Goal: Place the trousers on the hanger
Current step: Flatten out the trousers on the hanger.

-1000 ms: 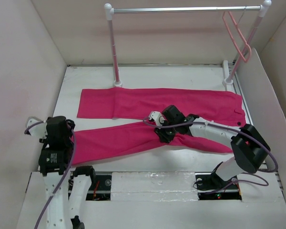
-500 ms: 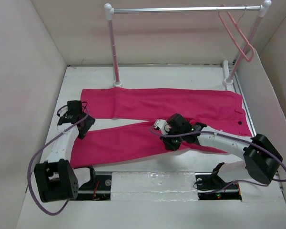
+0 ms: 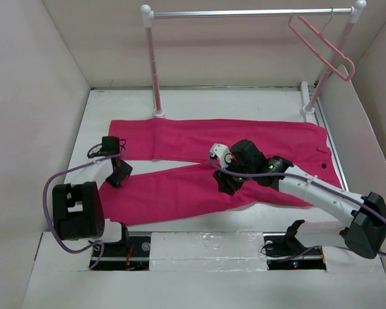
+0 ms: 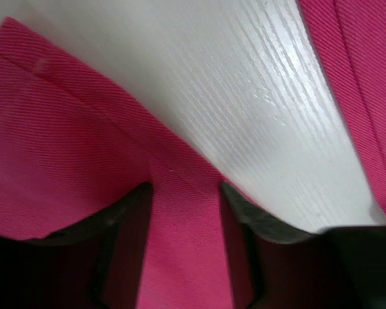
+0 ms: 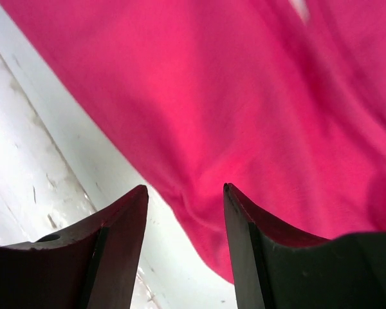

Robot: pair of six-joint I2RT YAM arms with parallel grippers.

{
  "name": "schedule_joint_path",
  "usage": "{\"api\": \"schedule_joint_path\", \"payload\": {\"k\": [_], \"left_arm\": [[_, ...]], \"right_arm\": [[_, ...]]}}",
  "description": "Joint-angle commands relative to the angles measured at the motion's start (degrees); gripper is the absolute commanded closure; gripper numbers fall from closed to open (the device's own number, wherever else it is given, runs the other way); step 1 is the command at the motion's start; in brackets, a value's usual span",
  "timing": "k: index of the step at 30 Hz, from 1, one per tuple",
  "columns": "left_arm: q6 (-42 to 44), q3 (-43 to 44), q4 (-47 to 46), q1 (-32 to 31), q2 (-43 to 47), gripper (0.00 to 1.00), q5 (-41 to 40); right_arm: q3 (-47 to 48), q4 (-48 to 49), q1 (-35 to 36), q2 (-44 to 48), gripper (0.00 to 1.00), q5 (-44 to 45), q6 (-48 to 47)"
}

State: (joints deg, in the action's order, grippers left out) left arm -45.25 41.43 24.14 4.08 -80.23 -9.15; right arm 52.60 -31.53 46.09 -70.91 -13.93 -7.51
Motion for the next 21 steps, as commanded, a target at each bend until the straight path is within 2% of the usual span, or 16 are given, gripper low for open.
{"api": "schedule_joint_path", "payload": {"k": [1,2,4,7,10,15,21], "left_arm": [[0.70,-1.35,-1.03,-0.12,-2.64,0.62,-3.33],[0.78,-1.44,-1.37,-0.12,-3.70,0.67,-3.68],[0.87,-1.96,-2.95,-0.12,-6.51,0.69,-4.82],[1.66,-3.02,-5.15,-0.12,-10.64,1.00,-5.88],[2.27,-0.57,-3.41,-0.12,-11.98,1.00,-7.02],[6.31,9.09,-0.68,0.49,-3.98,1.00,-12.03],[7.98,17.54,3.90,2.25,-13.70,1.00,-16.33]], "right_arm": [[5.83,-1.95,-1.96,2.00,0.44,2.42,0.57],[6.63,-2.13,-3.27,2.44,0.44,2.33,0.22],[8.56,-2.22,-4.68,3.76,0.44,2.07,-0.31],[10.32,-4.14,-8.11,4.38,0.44,1.72,-1.71],[10.16,-5.21,-12.76,5.78,0.44,2.85,-1.99],[4.90,-3.45,-21.02,8.60,0.40,2.07,-0.49],[-0.65,1.29,-28.94,10.09,0.36,-1.53,3.11]]}}
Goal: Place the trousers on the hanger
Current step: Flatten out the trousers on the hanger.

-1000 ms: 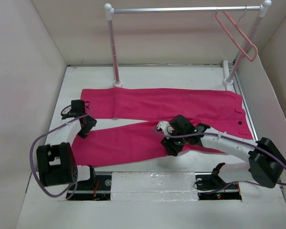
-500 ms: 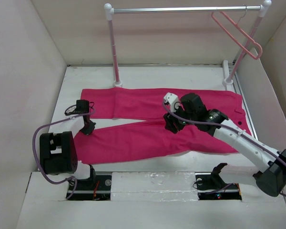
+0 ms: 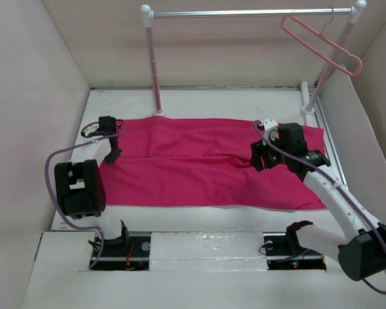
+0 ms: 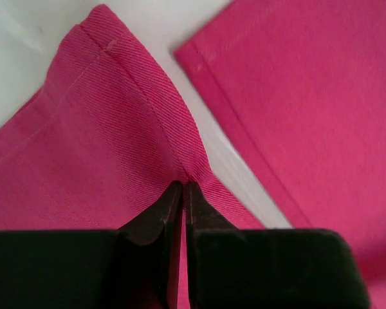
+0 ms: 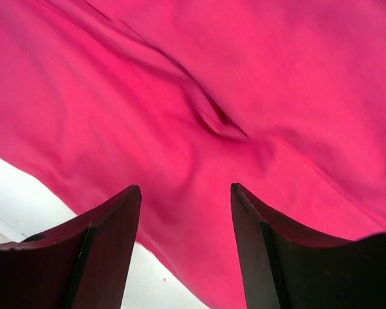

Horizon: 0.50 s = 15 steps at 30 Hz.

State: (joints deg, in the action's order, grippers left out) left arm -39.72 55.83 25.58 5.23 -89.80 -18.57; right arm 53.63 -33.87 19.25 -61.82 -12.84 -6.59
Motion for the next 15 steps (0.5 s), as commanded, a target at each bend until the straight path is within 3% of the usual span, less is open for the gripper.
{"api": "schedule_joint_path", "payload": {"k": [1,2,6,7,9,10,11,14,15], "left_arm": [[2.81,3.58,2.37,1.09,-5.46,1.00,-9.71],[3.07,5.41,2.97,1.09,-8.08,1.00,-12.69],[4.39,13.06,4.74,1.09,-12.76,0.96,-12.02],[5.09,13.51,4.39,1.09,-12.51,0.73,-9.58],[4.31,13.34,3.95,1.09,-10.67,0.59,-7.89],[3.78,12.99,3.95,1.09,-9.44,0.44,-7.02],[3.26,11.42,2.73,-0.47,-4.56,0.35,-5.88],[3.25,10.18,1.76,-2.76,0.30,0.33,-6.75],[3.34,9.56,0.88,-3.38,5.72,0.34,-5.87]], "right_arm": [[-1.77,3.37,-2.63,0.92,0.36,-2.89,2.20],[-2.03,3.11,-3.16,1.35,0.36,-2.80,2.28],[-2.91,4.25,-5.18,3.11,0.35,-2.36,3.25],[-2.91,3.38,-5.18,3.29,0.35,-1.67,3.34],[-2.91,2.93,-6.93,3.55,0.50,0.44,3.25],[-3.17,2.67,-7.72,3.72,0.69,0.54,3.34],[-4.39,2.41,-9.99,4.16,1.00,-0.77,3.34],[-5.37,1.61,-13.52,4.86,1.00,-0.96,3.77],[-6.77,1.26,-14.58,6.09,1.00,-0.17,4.30]]}}
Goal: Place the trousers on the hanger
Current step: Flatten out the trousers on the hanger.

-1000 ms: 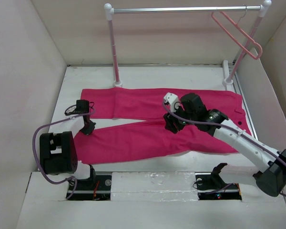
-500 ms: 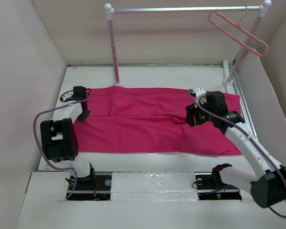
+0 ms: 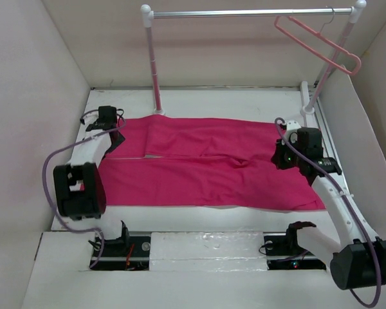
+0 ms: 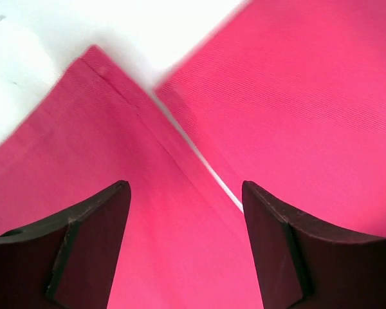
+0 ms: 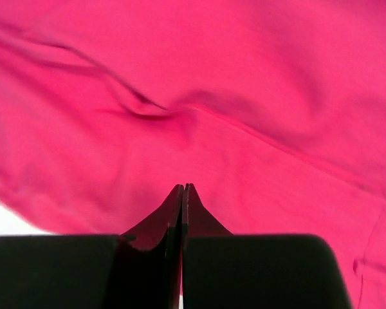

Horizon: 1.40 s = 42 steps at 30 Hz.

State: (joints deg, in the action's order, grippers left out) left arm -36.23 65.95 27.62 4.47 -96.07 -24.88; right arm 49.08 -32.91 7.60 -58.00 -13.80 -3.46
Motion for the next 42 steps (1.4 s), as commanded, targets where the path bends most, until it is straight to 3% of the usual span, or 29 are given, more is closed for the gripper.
{"api": "schedule_joint_path", "payload": {"k": [1,2,3,4,5,6,7,10,13,14,15,16,19,22,23,31,32,34,42], "left_arm": [[0.36,-1.17,-2.47,-3.32,15.18,0.35,3.41],[1.59,-2.40,-5.00,-4.28,17.82,0.37,4.48],[1.95,-2.76,-5.55,-6.64,22.81,0.38,5.28],[1.86,-2.93,-5.56,-7.88,24.69,0.44,6.94],[1.86,-3.89,-5.38,-9.03,26.45,0.52,8.35],[1.08,-4.86,-5.38,-10.52,29.68,0.67,9.67],[0.98,-6.00,-5.55,-10.53,31.45,0.80,13.86],[0.72,-12.85,-7.13,-10.53,37.26,1.00,20.72],[3.00,-18.57,-10.47,-10.53,39.47,1.00,24.61],[3.61,-19.97,-12.57,-10.53,37.21,1.00,27.14],[3.88,-19.73,-13.11,-10.53,35.62,1.00,28.30],[3.88,-19.20,-13.81,-10.53,33.78,1.00,28.40],[3.62,-15.87,-17.15,-10.53,26.83,0.96,28.14],[3.62,-9.81,-17.78,-8.69,18.05,0.74,29.54],[3.36,-6.48,-17.34,-7.82,13.85,0.72,30.33],[2.48,10.32,-15.58,-6.58,-0.68,0.62,23.59],[2.48,17.04,-13.14,-6.58,-4.70,0.61,22.61],[2.56,19.28,-12.07,-6.58,-9.28,0.61,21.81],[5.54,43.26,-2.76,-6.58,-30.20,0.55,18.39]], "right_arm": [[-2.76,-1.01,-5.46,2.97,1.00,2.01,2.92],[-3.54,-1.46,-6.96,3.67,0.88,3.77,3.37],[-5.55,-1.55,-8.63,4.81,0.83,4.04,5.20],[-6.62,-1.55,-10.39,5.35,0.75,4.22,7.14],[-7.67,-1.55,-13.71,5.52,0.58,4.48,8.29],[-8.55,-1.98,-15.49,5.70,0.51,4.92,9.26],[-10.04,-2.60,-17.16,5.62,0.46,5.53,10.83],[-10.41,-5.22,-24.89,4.05,0.42,8.61,11.99],[-9.27,-3.33,-30.43,1.41,0.42,12.48,12.87],[-9.87,0.09,-32.45,-1.30,0.49,7.00,11.30],[-9.88,9.00,-35.34,-3.24,0.54,6.95,9.29],[-9.97,11.09,-35.37,-5.52,0.57,-1.67,8.57],[-1.29,13.39,-31.87,-14.49,0.65,-2.73,4.19],[5.84,16.53,-31.85,-19.95,0.43,0.89,-0.74],[7.16,17.43,-32.46,-21.70,0.37,-1.21,-1.10],[29.80,14.99,-32.38,-44.09,0.34,-3.08,-1.28],[33.85,13.24,-31.86,-47.35,0.34,-1.07,-1.19],[35.63,11.56,-31.85,-48.69,0.34,0.17,-1.19],[43.63,10.08,-31.85,-57.13,0.37,3.78,-0.23]]}}
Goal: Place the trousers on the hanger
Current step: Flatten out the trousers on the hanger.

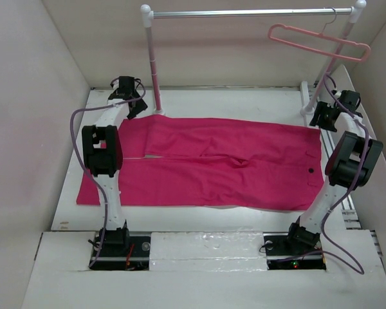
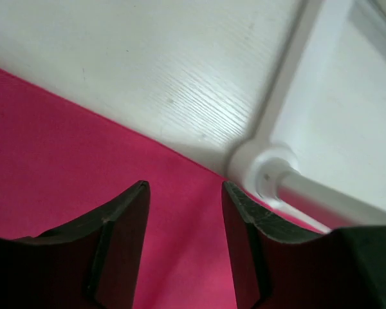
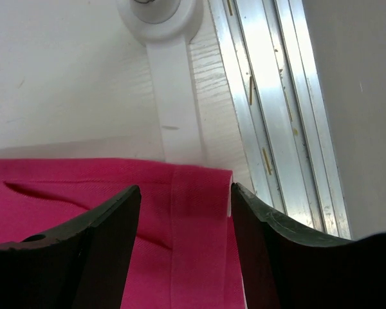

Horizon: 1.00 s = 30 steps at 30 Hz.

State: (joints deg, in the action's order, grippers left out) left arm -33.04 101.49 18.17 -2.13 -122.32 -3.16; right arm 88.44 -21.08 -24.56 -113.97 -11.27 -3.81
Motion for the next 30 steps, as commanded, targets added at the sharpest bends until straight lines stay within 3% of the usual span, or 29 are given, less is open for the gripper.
{"api": "schedule_joint_path", "payload": {"k": [1,6,10,11,13,14,21,30], "left_arm": [[2.36,7.76,6.70,0.02,-3.98,0.55,-4.13],[3.95,13.11,10.74,1.86,-10.47,0.50,-7.57],[1.31,8.56,8.46,4.40,-11.71,0.51,-3.71],[1.05,6.81,7.24,4.42,-11.97,0.52,-3.00],[0.96,7.13,7.57,5.03,-12.41,0.53,-2.64],[1.13,7.49,6.88,5.03,-12.59,0.53,-2.38],[0.78,13.02,8.11,5.56,-15.48,0.55,-0.19],[-1.59,23.83,9.42,6.61,-21.55,0.57,1.75]], "right_arm": [[4.02,-0.81,-0.31,-1.69,0.37,1.25,0.21],[4.37,0.07,-0.93,-4.15,0.41,-0.68,1.26],[5.16,1.48,-1.46,-6.61,0.46,-2.88,3.02],[5.42,1.22,-1.46,-6.87,0.66,-3.06,3.20],[4.99,3.49,-1.46,-6.70,0.81,-4.11,3.72],[4.55,3.85,-1.46,-6.09,1.00,-3.42,3.73],[2.51,14.13,-1.46,-2.39,1.00,-4.90,9.26],[14.20,11.06,-1.46,-8.72,1.00,-3.50,11.11]]}}
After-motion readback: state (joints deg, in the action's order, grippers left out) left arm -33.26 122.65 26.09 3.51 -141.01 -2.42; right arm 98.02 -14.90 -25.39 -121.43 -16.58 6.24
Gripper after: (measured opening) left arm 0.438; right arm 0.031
